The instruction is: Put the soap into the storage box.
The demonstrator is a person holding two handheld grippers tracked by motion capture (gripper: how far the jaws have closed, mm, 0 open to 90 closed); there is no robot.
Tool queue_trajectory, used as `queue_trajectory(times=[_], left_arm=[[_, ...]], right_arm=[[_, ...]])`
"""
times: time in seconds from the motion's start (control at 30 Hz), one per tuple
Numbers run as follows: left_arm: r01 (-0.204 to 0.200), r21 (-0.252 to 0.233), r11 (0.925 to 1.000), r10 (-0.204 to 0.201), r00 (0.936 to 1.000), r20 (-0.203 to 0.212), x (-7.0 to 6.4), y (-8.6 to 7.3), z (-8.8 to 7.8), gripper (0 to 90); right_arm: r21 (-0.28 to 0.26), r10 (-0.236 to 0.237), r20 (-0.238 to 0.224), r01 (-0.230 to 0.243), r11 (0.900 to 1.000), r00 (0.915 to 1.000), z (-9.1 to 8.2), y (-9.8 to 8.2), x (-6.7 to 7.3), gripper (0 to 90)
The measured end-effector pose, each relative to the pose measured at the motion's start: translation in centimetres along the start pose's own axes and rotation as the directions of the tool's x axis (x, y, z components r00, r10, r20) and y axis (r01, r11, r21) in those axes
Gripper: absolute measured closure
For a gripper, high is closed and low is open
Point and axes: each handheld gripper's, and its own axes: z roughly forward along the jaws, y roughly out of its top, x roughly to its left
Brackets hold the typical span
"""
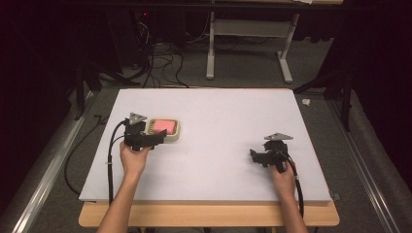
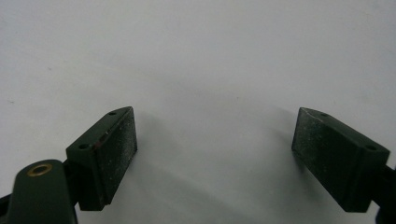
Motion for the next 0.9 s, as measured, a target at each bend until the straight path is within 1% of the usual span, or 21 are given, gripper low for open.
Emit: queue_trajectory(times=[0.2,0.23,0.27,0.37,0.53,0.8,0.9], left_arm=[[-0.015,-0.013,0.9998,0.015,0.9998,0.011,-0.3,-0.1,-1.0,11.8],[-0.014,-0.014,0.9998,0.014,0.9998,0.014,-0.3,-0.2,-1.2,11.9],[-0.003,-0.019,0.9998,0.003,0.9998,0.021,-0.3,-0.3,-1.3,11.9],[0.012,-0.023,0.9997,-0.011,0.9993,0.035,-0.2,-0.6,-1.7,12.0],[0.015,-0.031,0.9994,-0.013,0.9988,0.047,-0.2,-1.0,-2.2,12.0],[0.014,-0.03,0.9994,-0.012,0.9988,0.047,-0.2,-1.6,-2.8,12.1],[0.017,-0.041,0.999,-0.015,0.9989,0.043,-0.1,-1.9,-3.2,12.2]], right_arm=[[0.0,-0.001,0.0,0.001,1.0,1.0,0.0,0.0,0.0,14.6],[0.0,0.0,0.0,0.0,1.0,1.0,0.0,0.0,0.0,14.6],[0.0,-0.001,0.0,0.001,1.0,1.0,0.0,0.0,0.0,14.6],[0.0,-0.001,0.0,0.001,1.0,1.0,0.0,0.0,0.0,14.6],[0.0,-0.001,0.0,0.001,1.0,1.0,0.0,0.0,0.0,14.6],[0.0,-0.001,0.0,0.001,1.0,1.0,0.0,0.0,0.0,14.6],[0.0,-0.001,0.0,0.001,1.0,1.0,0.0,0.0,0.0,14.6]])
